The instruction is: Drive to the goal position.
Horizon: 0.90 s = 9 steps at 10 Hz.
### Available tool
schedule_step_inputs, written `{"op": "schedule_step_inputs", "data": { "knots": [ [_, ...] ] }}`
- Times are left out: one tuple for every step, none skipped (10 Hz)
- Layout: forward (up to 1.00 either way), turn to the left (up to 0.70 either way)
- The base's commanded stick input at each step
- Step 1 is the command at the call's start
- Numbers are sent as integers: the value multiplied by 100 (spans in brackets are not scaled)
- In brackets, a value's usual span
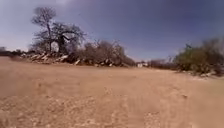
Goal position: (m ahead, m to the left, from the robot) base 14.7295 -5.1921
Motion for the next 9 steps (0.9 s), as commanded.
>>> {"op": "schedule_step_inputs", "data": {
  "knots": [
    [85, -33],
    [85, -34],
    [85, -34],
    [85, -23],
    [85, -8],
    [85, 0],
    [85, 0],
    [85, 0],
    [85, 0]
  ]
}}
